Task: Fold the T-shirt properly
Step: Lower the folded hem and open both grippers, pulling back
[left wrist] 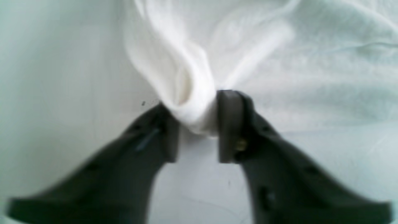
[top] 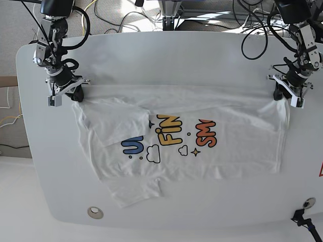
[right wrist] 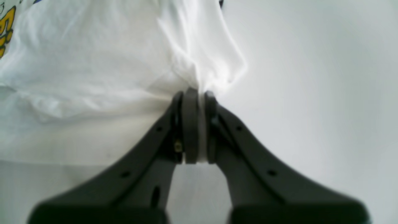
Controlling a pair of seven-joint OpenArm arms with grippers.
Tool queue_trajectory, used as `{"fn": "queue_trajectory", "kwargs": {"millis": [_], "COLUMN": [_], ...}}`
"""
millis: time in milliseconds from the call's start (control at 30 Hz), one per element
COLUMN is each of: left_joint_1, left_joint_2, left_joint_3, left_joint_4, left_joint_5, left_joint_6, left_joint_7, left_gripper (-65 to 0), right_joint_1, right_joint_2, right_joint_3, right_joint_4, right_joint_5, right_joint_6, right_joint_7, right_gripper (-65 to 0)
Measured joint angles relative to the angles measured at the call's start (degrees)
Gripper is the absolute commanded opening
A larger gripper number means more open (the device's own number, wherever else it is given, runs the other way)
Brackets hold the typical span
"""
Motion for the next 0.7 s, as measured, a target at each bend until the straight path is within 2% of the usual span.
{"fn": "queue_trajectory", "kwargs": {"millis": [233,400,533,700], "left_joint_1": [2.7,13.4,22.4,29.7], "left_joint_2": [-0.3,-0.5,-0.5,-0.5], "left_joint_3": [0.0,-0.4,-0.4,-0.3], "left_joint_4": [1.2,10.6,17.3,21.9], "left_joint_5": [-0.8,-0.7,-0.7,-0.7], "left_joint_6": [0.1,0.5,0.2,0.3], "left_joint_7": [-0.5,-0.7,-0.7,-0.7], "left_gripper": [-62.4,-62.4,-62.4,-62.4], "right_joint_1": [-5.2,-12.3,-20.2,-26.7], "right_joint_2": [-0.3,0.2,0.1,0.1], "right_joint_3": [-0.2,0.4,3.8,6.5], "right_joint_4": [5.8,10.8,15.9,20.4], "right_joint_5": [-0.5,-0.4,-0.5,-0.9], "right_joint_6": [-0.1,0.0,-0.2,-0.2], "right_joint_7": [-1.6,-2.3,-2.6,-3.7], "right_gripper": [-65.0,-65.0,-65.0,-65.0]}}
